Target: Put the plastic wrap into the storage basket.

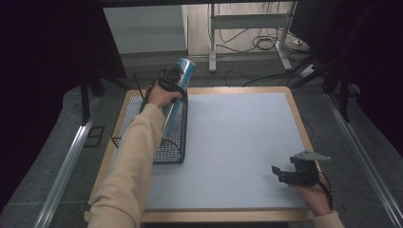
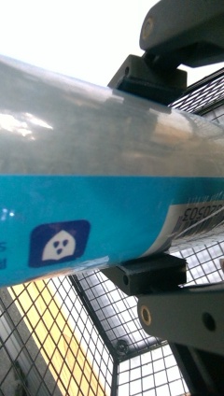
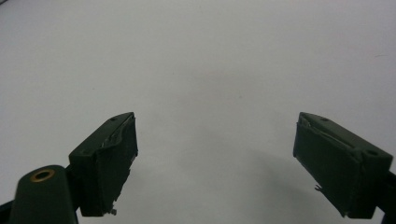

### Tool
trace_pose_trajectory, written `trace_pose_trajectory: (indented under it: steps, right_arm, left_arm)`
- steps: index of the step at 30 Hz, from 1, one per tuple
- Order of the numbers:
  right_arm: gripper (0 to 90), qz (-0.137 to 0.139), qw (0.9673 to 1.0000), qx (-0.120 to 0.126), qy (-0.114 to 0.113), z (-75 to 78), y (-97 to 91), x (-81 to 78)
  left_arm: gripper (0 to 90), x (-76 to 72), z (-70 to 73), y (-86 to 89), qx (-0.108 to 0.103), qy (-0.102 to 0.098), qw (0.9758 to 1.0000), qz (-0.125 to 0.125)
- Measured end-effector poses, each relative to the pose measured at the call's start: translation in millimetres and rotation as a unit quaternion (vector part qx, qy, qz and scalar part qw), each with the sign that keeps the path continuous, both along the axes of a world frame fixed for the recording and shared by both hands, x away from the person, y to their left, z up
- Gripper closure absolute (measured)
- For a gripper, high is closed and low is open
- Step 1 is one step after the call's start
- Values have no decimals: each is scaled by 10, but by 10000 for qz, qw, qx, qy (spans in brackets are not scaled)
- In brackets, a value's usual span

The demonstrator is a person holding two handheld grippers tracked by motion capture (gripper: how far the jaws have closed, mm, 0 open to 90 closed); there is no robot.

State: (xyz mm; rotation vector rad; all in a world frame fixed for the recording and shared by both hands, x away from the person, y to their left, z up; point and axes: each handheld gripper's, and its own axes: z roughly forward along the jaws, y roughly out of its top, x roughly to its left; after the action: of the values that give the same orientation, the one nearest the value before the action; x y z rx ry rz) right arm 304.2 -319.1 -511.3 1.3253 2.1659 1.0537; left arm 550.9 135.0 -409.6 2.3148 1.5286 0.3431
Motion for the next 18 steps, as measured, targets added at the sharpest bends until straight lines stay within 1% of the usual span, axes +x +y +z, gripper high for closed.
trace_pose_trajectory:
  steps: [4, 6, 8, 9, 10, 11, 12, 16, 18]
  right_arm:
    - [138, -6, 10000, -14, 8, -6, -6, -3]
    - [139, -18, 10000, -15, 8, -8, -11, -7]
    - [138, -25, 10000, -15, 13, -8, -14, -11]
    - [139, -31, 10000, -16, 19, -9, -14, -12]
    - [139, -28, 10000, -17, 23, -10, -13, -13]
    - [139, -25, 10000, -23, 25, -10, -10, -13]
    - [139, -22, 10000, -27, 26, -11, -8, -13]
    - [139, -11, 10000, -42, 35, -15, 3, -10]
    - [139, -4, 10000, -44, 22, -12, 3, -13]
  left_arm:
    - [318, 36, -36, 9, 46, 17, 10000, 44]
    - [317, 45, -64, 31, 118, 23, 9999, 27]
    - [317, 49, -100, 51, 178, 22, 9998, 60]
    - [317, 55, -136, 60, 278, 79, 9996, 39]
    - [315, 52, -167, 54, 334, 168, 9993, -101]
    - [316, 48, -176, 44, 343, 171, 9992, -144]
    - [315, 43, -169, 35, 414, 142, 9989, -158]
    - [313, 35, -167, 29, 465, 106, 9987, -186]
    - [310, 29, -159, 19, 525, 89, 9984, -205]
